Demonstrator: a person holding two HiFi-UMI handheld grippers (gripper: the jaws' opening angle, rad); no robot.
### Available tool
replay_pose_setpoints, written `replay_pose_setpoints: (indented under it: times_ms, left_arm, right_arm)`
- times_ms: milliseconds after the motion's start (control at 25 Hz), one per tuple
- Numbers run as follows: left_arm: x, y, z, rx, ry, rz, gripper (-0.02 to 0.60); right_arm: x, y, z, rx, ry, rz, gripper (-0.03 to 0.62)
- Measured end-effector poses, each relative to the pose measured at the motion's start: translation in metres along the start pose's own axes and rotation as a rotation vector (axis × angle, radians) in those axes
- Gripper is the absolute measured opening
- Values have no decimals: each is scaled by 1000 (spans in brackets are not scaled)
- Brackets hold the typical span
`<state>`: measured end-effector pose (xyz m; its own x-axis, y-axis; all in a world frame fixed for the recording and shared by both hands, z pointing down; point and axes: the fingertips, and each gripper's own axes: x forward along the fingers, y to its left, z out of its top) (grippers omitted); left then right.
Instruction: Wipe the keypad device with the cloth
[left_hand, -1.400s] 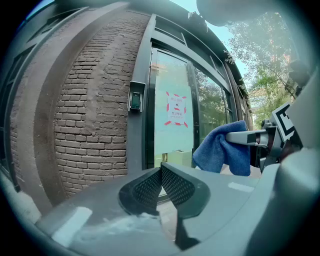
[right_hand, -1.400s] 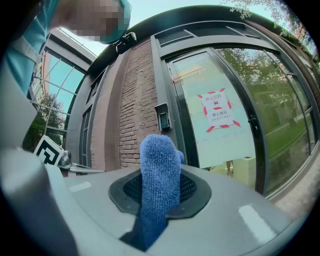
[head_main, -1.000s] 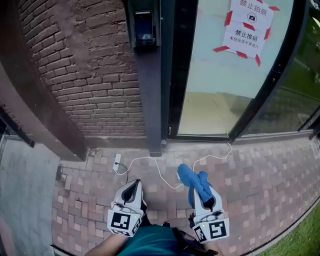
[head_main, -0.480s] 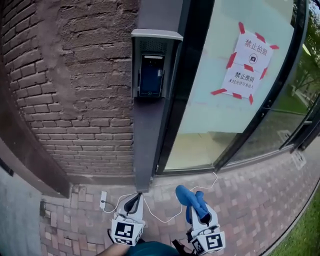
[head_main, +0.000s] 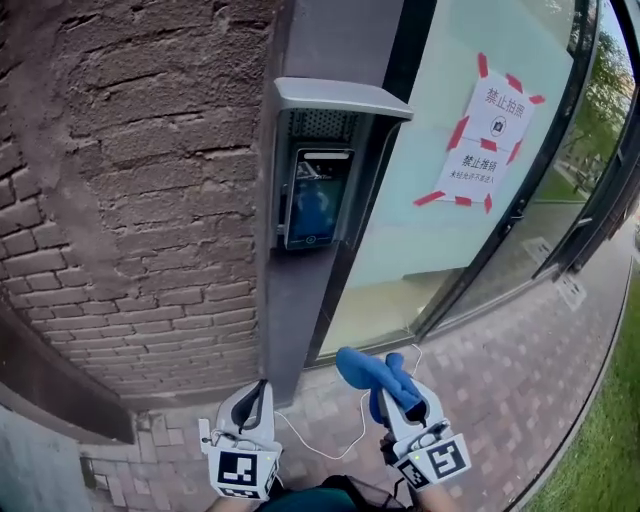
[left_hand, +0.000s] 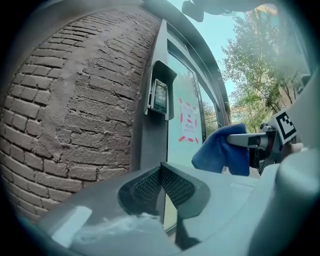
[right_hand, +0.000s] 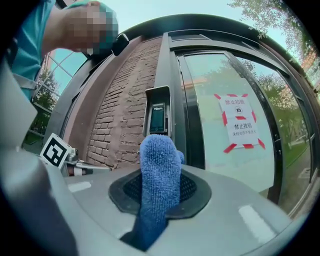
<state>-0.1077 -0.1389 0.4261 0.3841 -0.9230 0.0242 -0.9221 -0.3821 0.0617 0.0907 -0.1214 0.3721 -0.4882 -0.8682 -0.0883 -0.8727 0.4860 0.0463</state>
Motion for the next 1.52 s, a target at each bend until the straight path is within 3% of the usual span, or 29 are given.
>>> replay_pose_setpoints:
  times_ms: [200, 400, 560, 720, 840, 960, 1120, 1320, 1520]
  left_arm:
    - [29, 8, 30, 27, -36, -7, -8]
    - [57, 13, 76, 85, -67, 71, -8]
    - [72, 7, 110, 110, -113, 124, -8]
    - [87, 1, 125, 130, -120, 186, -8]
    - [94, 7, 120, 134, -93, 245, -8]
    - [90, 20, 105, 104, -60, 281, -8]
    - [85, 37, 103, 88, -77, 312, -8]
    - [81, 47, 101, 78, -92, 297, -9]
    - [84, 56, 93, 64, -86, 263, -9]
  right_arm:
    - [38, -19, 59, -41, -120, 54, 61]
    - [71, -44, 130, -53, -283, 154, 61]
    - [92, -64, 219, -94, -467, 234, 61]
    - [111, -84, 300, -105, -619, 294, 61]
    - [130, -89, 334, -91, -666, 348, 61]
    - [154, -78, 342, -93, -640, 399, 61]
    - [187, -58, 324, -152, -517, 421, 61]
    - [194, -54, 296, -142, -435, 396, 61]
    - [192, -49, 240, -158, -327, 353, 61]
